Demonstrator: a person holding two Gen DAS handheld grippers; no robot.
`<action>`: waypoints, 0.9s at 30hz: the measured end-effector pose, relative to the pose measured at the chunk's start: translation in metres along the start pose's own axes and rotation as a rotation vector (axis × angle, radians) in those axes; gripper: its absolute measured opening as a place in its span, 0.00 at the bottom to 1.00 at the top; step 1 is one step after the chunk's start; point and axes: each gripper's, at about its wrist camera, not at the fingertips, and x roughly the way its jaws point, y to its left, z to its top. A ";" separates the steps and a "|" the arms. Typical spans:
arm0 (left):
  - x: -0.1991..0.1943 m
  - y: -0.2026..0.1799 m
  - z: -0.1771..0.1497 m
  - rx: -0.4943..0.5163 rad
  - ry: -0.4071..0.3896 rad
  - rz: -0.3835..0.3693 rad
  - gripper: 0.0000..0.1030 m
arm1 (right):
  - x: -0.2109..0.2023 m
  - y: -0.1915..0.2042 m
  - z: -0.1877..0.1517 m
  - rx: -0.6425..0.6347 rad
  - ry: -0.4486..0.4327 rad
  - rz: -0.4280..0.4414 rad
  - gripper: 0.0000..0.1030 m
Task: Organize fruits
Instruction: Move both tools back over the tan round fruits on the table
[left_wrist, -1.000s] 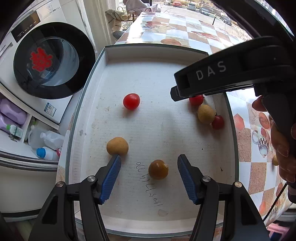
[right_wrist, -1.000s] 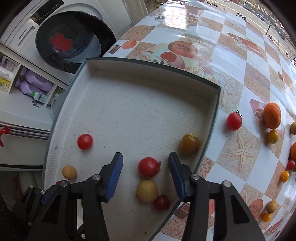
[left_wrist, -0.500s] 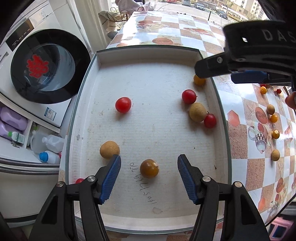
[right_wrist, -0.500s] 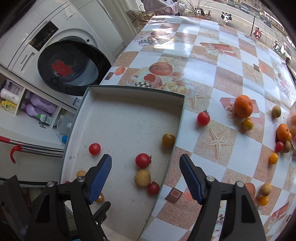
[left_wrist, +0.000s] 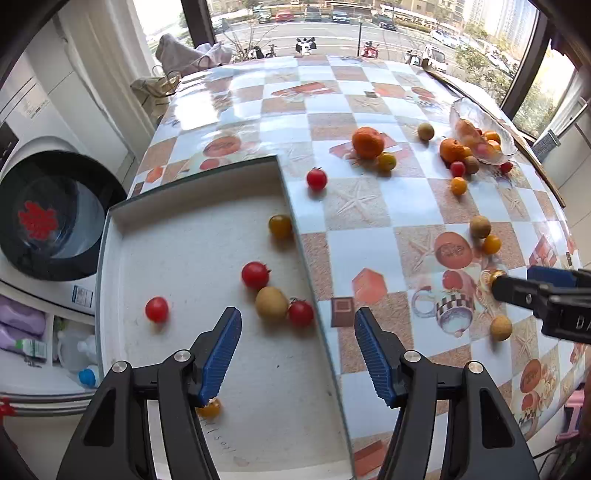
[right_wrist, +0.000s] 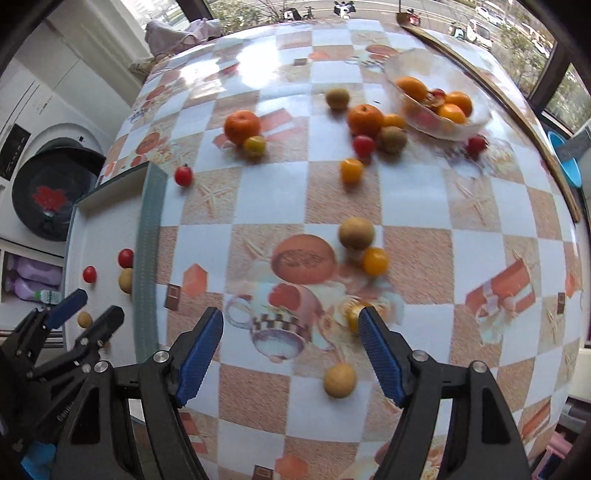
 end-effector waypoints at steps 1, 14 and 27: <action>0.001 -0.006 0.005 0.013 -0.004 -0.008 0.63 | 0.000 -0.011 -0.005 0.023 0.005 -0.012 0.76; 0.037 -0.061 0.051 0.057 0.032 -0.101 0.63 | 0.007 -0.056 -0.047 0.129 0.039 -0.021 0.76; 0.065 -0.122 0.073 0.200 0.047 -0.262 0.63 | 0.021 -0.046 -0.058 0.105 0.041 0.028 0.58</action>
